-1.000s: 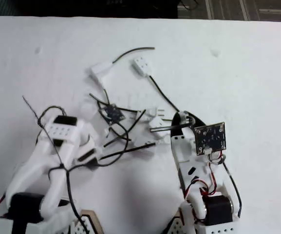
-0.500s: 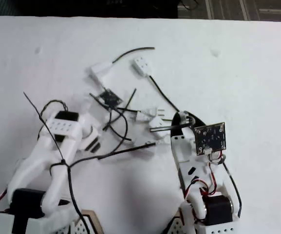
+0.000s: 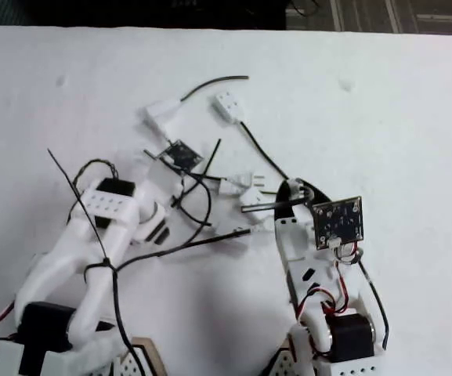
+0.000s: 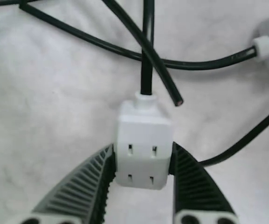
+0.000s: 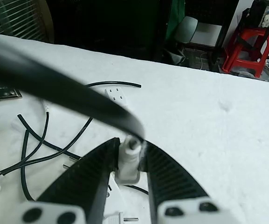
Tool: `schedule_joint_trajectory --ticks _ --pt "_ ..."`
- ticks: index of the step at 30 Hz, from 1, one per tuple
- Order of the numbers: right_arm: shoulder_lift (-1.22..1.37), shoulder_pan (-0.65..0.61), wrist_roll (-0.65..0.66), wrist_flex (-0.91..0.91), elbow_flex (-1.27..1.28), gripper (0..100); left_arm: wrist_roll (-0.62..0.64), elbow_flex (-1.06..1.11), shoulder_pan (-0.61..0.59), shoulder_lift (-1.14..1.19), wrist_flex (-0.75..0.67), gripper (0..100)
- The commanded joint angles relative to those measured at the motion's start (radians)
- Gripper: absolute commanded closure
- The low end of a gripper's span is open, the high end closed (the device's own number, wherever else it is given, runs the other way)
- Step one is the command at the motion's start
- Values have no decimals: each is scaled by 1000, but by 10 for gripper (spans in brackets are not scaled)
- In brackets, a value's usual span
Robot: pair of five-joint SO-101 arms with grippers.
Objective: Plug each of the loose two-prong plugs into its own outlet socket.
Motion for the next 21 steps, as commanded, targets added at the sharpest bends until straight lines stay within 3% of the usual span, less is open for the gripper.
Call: schedule_joint_trajectory --ticks 1,15,21 --pt "-7 -1 12 -16 -6 981 -8 -48 -1 -12 31 813" --pt "-4 1 46 -13 -6 981 -51 -49 -53 -243 124 801" --pt "-4 -8 46 4 -6 981 -51 -28 -50 -236 118 740"
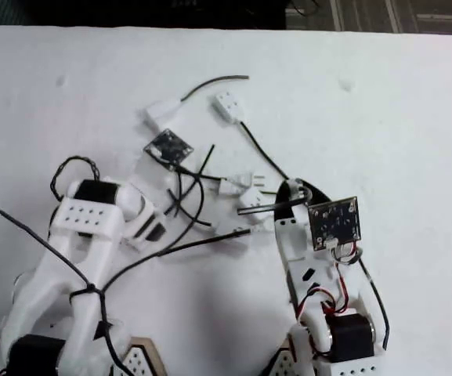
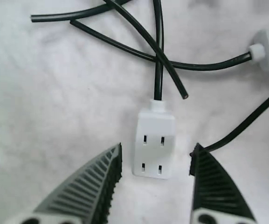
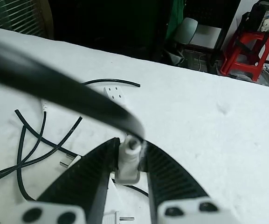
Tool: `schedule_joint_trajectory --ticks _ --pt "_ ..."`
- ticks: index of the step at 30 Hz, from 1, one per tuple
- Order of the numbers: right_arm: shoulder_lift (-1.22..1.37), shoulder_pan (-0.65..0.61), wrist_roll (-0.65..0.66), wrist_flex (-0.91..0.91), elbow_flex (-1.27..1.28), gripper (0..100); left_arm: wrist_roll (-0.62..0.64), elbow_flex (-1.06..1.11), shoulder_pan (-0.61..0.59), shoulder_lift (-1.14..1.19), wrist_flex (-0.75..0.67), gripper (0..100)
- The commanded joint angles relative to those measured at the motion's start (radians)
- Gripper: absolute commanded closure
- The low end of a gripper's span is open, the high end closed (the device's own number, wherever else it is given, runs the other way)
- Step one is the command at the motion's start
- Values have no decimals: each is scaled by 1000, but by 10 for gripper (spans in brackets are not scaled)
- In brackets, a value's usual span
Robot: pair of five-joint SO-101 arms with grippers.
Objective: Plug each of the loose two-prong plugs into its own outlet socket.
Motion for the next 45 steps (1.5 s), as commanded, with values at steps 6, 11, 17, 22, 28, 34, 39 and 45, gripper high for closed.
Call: schedule_joint_trajectory --ticks 6,11,17,22,28,34,39,45 --pt "-4 -47 11 21 -6 981 -8 -60 -10 -38 37 740" --pt "-4 -42 11 21 -6 981 -8 -133 -15 -38 126 741" --pt "-4 -42 11 21 -6 981 -8 -186 -81 -39 141 860" --pt "-4 -42 11 21 -6 981 -9 -222 -124 -39 195 977" --pt "-4 -42 11 21 -6 981 -9 -226 -202 -87 212 978" --pt "-4 -50 11 35 -8 981 -9 -166 -325 -295 238 977" --pt "18 -117 35 79 -49 981 -9 54 -421 -484 176 977" --pt "308 -263 37 96 -189 981 -9 285 -595 -613 21 977"
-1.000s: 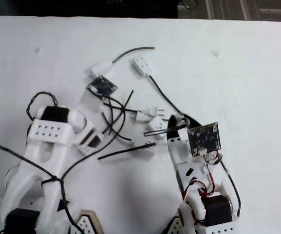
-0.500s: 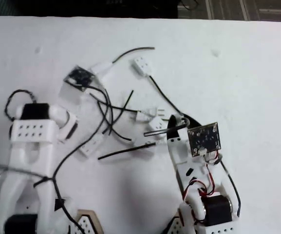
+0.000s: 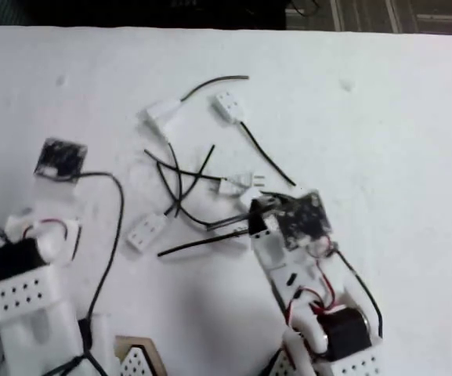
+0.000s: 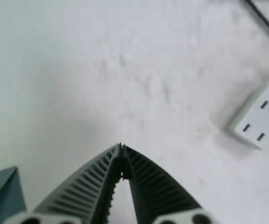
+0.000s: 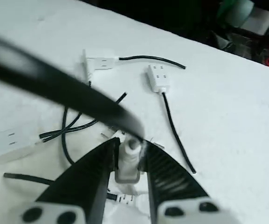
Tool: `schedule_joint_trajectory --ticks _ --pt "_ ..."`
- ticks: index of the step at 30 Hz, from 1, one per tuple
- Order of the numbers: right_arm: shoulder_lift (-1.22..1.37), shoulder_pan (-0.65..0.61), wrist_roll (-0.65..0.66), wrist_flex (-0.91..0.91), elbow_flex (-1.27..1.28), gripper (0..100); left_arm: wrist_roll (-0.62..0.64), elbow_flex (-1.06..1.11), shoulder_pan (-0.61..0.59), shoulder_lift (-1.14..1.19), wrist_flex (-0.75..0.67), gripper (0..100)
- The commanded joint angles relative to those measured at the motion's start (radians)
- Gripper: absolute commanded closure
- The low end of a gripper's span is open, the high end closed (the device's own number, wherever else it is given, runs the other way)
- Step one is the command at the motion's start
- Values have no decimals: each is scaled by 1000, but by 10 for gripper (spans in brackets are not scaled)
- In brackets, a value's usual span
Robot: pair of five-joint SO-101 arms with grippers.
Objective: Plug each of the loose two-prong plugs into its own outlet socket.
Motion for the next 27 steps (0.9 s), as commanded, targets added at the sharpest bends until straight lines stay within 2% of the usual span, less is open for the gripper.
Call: schedule_joint_trajectory --ticks 1,9,14,20,27 --pt "214 -82 9 -4 -129 981 -9 130 -124 -87 -109 977" --pt "598 -326 -2 -16 -331 981 -6 279 -344 -91 -299 977" --pt "799 -404 -37 -130 -381 981 -6 345 -456 -91 -373 977" --pt "1041 -464 -40 -277 -442 981 -6 423 -510 -91 -434 977" --pt "1256 -484 -41 -421 -517 981 -6 491 -516 -96 -439 977"
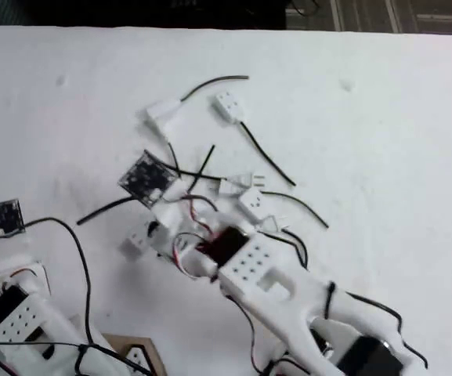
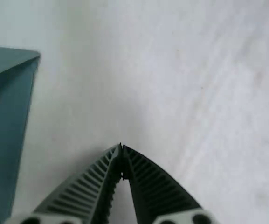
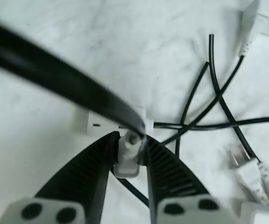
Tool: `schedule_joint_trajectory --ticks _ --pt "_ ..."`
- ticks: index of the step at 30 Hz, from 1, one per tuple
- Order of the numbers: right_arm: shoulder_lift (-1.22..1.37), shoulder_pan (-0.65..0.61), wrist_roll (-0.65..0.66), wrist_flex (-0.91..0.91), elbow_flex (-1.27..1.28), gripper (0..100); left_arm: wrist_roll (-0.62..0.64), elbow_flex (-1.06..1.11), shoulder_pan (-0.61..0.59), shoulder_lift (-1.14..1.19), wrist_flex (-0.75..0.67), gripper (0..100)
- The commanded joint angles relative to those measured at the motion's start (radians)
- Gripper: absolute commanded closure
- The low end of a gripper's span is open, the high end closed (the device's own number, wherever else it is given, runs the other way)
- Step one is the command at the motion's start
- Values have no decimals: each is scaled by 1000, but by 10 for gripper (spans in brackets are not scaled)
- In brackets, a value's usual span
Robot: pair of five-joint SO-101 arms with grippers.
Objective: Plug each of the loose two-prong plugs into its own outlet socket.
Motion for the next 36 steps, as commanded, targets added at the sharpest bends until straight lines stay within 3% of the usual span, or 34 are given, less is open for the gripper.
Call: schedule_joint_trajectory --ticks 1,6,17,36 --pt "59 -31 -11 -93 -60 981 -6 8 -7 -27 -15 977" --pt "119 -74 -89 -191 -58 981 -6 11 -7 -27 -15 977" --pt "259 -73 -94 -332 -52 981 -3 12 -5 -27 -15 977" --pt "285 -104 -135 -352 -52 981 -3 14 -5 -27 -15 977"
